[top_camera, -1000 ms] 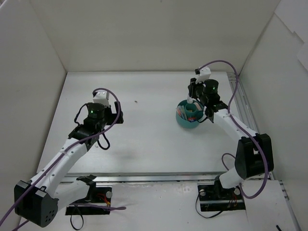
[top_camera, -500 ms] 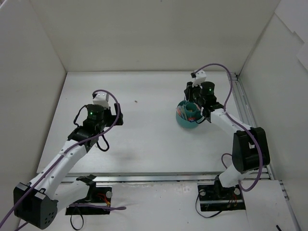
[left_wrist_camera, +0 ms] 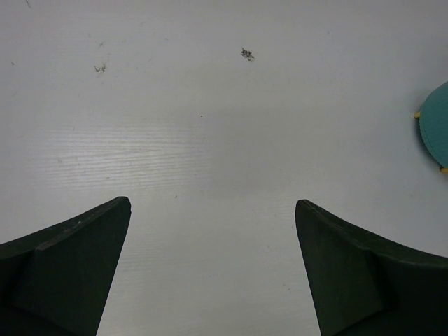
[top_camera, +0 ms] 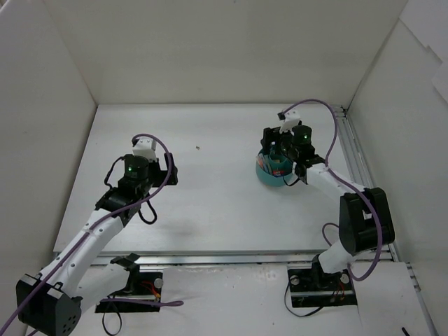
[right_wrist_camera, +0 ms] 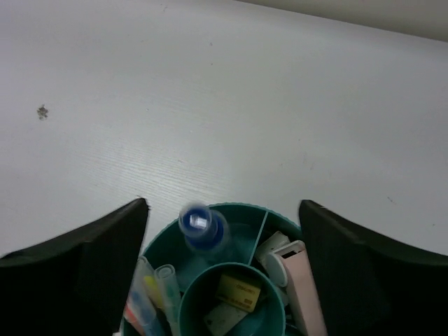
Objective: Sort the stationery into containers
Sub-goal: Reset both arms
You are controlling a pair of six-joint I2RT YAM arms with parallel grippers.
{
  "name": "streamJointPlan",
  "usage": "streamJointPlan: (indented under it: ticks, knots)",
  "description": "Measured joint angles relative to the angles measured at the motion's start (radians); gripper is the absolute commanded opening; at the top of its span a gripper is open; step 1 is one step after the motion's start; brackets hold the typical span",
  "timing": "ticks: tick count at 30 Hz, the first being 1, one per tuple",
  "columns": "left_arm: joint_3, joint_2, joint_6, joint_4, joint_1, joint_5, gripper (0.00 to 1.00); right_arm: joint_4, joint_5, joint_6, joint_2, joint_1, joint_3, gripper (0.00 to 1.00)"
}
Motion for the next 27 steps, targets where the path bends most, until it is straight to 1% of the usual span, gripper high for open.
streamJointPlan:
  ticks: [5,8,10,14,17,20,22,27]
  knots:
    - [0.000,-0.024,0.000,-0.002,0.000,-0.007,1.00,-0.006,0.000,-0.002,-0.102,0.006,-0.013,0.98]
    - [0.000,-0.045,0.000,-0.009,0.000,-0.015,1.00,-0.006,0.011,0.003,-0.216,0.013,-0.013,0.98]
    - [0.000,-0.063,0.000,-0.014,0.000,-0.023,1.00,-0.008,0.044,0.013,-0.299,0.013,-0.013,0.98]
    - [0.005,-0.096,-0.008,-0.047,0.010,-0.063,1.00,-0.081,0.184,0.049,-0.464,0.018,-0.011,0.98]
    - [0.013,-0.108,-0.023,-0.072,0.028,-0.087,1.00,-0.214,0.330,0.111,-0.546,0.015,0.002,0.98]
    - [0.014,-0.118,-0.031,-0.080,0.050,-0.094,1.00,-0.340,0.433,0.176,-0.599,0.011,-0.006,0.98]
    - [0.014,-0.127,-0.039,-0.088,0.059,-0.094,1.00,-0.394,0.481,0.206,-0.643,0.009,-0.046,0.98]
    - [0.016,-0.165,-0.042,-0.129,0.066,-0.095,1.00,-0.468,0.584,0.251,-0.772,0.008,-0.160,0.98]
